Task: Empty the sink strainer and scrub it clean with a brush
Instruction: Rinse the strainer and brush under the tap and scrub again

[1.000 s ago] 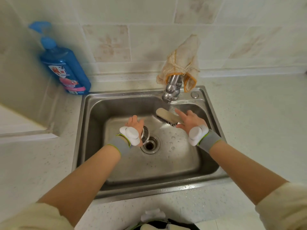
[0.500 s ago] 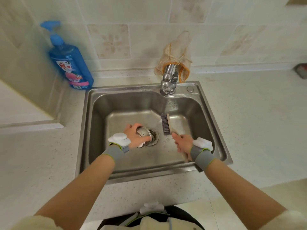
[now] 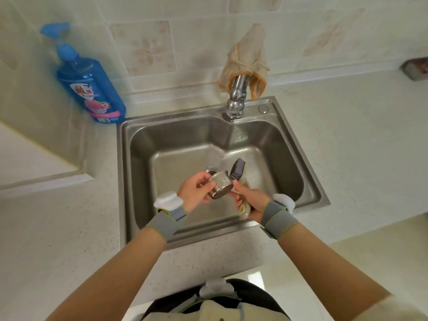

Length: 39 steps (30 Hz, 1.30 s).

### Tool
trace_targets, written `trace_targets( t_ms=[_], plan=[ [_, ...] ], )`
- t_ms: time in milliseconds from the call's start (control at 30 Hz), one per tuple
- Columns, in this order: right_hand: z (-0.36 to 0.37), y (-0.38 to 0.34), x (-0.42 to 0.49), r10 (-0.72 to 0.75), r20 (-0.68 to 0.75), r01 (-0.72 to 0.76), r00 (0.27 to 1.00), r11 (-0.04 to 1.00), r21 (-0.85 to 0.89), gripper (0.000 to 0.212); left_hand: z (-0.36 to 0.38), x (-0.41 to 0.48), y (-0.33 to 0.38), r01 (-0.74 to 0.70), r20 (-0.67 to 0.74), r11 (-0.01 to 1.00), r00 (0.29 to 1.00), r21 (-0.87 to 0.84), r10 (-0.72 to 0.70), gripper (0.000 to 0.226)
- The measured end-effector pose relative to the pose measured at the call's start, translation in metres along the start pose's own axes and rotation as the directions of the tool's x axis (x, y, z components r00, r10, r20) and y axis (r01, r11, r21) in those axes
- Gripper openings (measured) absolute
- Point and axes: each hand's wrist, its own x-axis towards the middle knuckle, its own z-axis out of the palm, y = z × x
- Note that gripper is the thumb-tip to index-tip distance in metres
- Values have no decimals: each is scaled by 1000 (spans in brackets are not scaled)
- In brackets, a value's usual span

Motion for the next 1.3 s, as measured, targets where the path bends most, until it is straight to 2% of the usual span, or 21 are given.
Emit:
trace_targets(
  t_ms=[67,133,300,433,500,600,700,800,900,1000,1067,1167,1233,1300],
  plan=[
    [-3,2,5,-32,-86,20,996,991,-133,30,-4,6,-7,-99,-33,956,993,277,112,9],
    [-7,3,13,-76,-160,26,984,957,-290,37,-6,15,-15,-154,-2,879,985,452,174,12],
    [-17,1,37,-116,-248,-29,962,859,-512,47,-6,55,-44,-161,115,757,987,633,114,26],
    [-18,5,65,-122,-280,-117,952,701,-704,53,4,96,-65,-152,203,708,979,690,13,32],
    [-18,6,83,-85,-308,-174,948,671,-721,57,12,126,-81,-147,233,692,972,707,-32,34],
    [-19,5,96,-13,-378,-290,926,616,-732,84,24,157,-99,-108,260,682,958,724,-124,37],
    [-22,11,106,14,-396,-330,918,579,-745,86,37,177,-110,-106,308,646,928,756,-208,43],
    [-25,19,111,4,-398,-320,917,604,-730,94,43,187,-119,-154,386,603,881,783,-275,48],
    [-30,29,117,11,-401,-317,916,632,-707,91,47,186,-127,-200,406,508,850,838,-336,52],
    [-33,36,120,2,-393,-301,919,649,-699,76,47,187,-134,-225,381,380,830,897,-407,60],
    [-33,39,122,-7,-376,-277,926,665,-694,73,47,190,-135,-211,374,376,816,902,-441,62],
    [-31,36,117,-16,-360,-253,933,682,-686,83,46,190,-131,-182,374,428,825,885,-423,57],
    [-29,33,110,-22,-327,-234,945,656,-718,83,48,183,-123,-124,365,580,874,805,-320,53],
    [-28,28,100,-50,-290,-204,956,598,-775,78,54,173,-109,14,310,826,923,564,-227,47]
  ],
)
